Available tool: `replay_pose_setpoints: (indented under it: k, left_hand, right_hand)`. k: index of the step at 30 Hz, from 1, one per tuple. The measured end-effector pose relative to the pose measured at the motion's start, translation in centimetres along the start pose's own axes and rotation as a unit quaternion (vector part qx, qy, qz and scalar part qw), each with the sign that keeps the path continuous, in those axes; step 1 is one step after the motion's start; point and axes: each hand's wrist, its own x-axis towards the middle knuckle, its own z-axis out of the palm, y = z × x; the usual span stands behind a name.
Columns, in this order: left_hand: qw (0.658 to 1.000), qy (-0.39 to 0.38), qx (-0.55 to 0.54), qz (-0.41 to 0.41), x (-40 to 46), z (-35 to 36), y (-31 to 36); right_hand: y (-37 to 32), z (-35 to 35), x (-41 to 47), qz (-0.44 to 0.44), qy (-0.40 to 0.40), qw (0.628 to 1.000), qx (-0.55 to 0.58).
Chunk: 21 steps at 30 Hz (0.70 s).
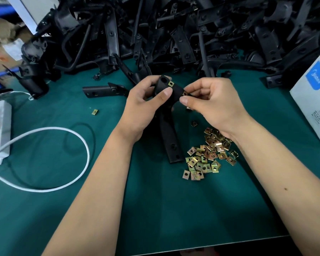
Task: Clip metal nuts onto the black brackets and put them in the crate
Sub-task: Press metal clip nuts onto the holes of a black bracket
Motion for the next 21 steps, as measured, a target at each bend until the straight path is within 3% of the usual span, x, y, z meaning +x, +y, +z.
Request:
replay_pose_setpoints:
  k: [5,9,21]
  left_hand:
    - [0.998,-0.041,-0.043,-0.012,-0.2,-0.2,0.2]
    - [0.999,-0.029,-0.035,-0.005,-0.3,-0.1,0.5]
    - [1.0,0.008,-0.005,-0.013,-0.2,2.9,2.7]
  right_hand:
    - [-0.3,0.0,-0.1,0.0,-0.04,0.999,0.013]
    - [-0.1,0.2,-0.1,0.019,-0.062,0.997,0.03]
    - [-1.9,-1.5,-1.2,-0.031,0.002,0.996,-0.084]
